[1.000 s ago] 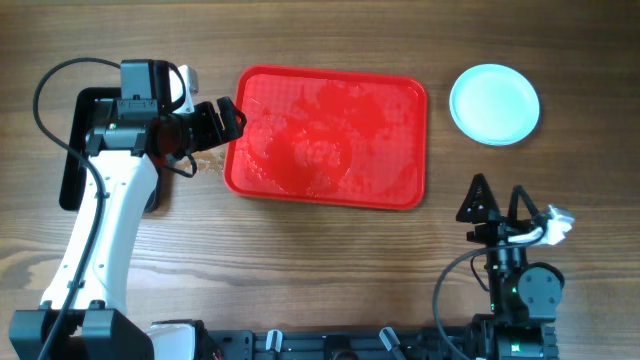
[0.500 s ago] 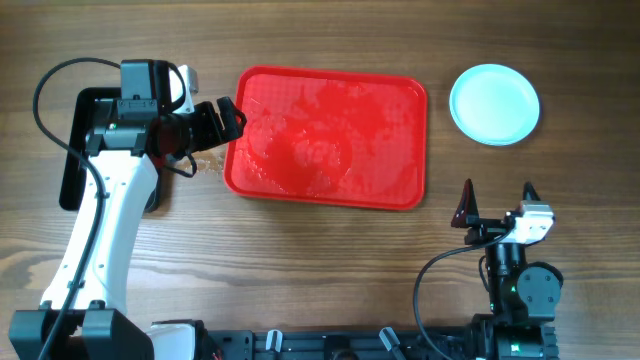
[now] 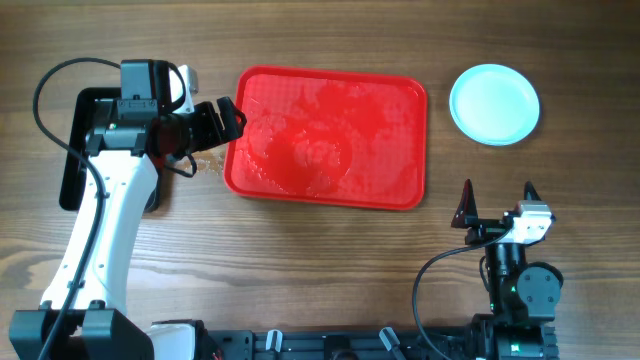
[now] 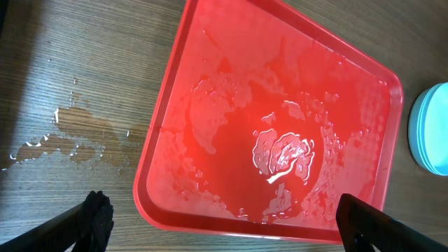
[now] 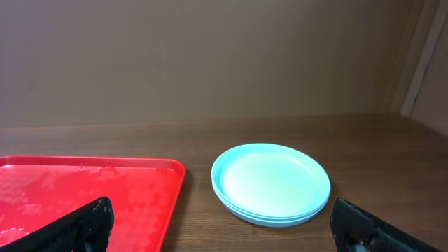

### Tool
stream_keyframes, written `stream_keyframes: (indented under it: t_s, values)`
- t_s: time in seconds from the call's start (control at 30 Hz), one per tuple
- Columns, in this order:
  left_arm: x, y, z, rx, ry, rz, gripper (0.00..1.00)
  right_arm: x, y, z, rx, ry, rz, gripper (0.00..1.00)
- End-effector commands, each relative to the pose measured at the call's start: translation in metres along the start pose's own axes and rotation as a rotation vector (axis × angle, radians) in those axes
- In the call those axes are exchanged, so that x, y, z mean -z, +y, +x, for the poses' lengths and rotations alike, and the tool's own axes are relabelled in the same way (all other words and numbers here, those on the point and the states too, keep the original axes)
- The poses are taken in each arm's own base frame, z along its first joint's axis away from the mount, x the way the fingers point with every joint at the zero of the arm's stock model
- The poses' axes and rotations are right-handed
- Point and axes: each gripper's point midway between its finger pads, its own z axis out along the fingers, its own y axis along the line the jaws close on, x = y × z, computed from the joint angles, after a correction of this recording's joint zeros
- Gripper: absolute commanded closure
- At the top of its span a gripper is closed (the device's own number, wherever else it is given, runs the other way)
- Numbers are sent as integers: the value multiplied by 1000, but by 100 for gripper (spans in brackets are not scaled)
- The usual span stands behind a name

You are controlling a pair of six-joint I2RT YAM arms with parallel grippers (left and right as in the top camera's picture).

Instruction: Clean dirty plates on tray and stack at the side

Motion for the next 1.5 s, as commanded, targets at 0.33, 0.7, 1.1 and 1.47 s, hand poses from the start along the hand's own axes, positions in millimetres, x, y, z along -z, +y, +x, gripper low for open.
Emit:
stream_keyframes:
  t_s: [0.33, 0.7, 1.1, 1.47]
  values:
    - [1, 4, 3, 7, 2, -23, 0, 1, -2, -4, 17, -18, 8, 0]
    - [-15, -4, 64, -123, 32, -47, 0, 1, -2, -4, 18, -18, 8, 0]
    - [-15, 2, 107, -265, -452, 200, 0, 1, -2, -4, 17, -18, 8, 0]
    - [17, 30, 104, -237, -739, 195, 0, 1, -2, -4, 17, -17, 8, 0]
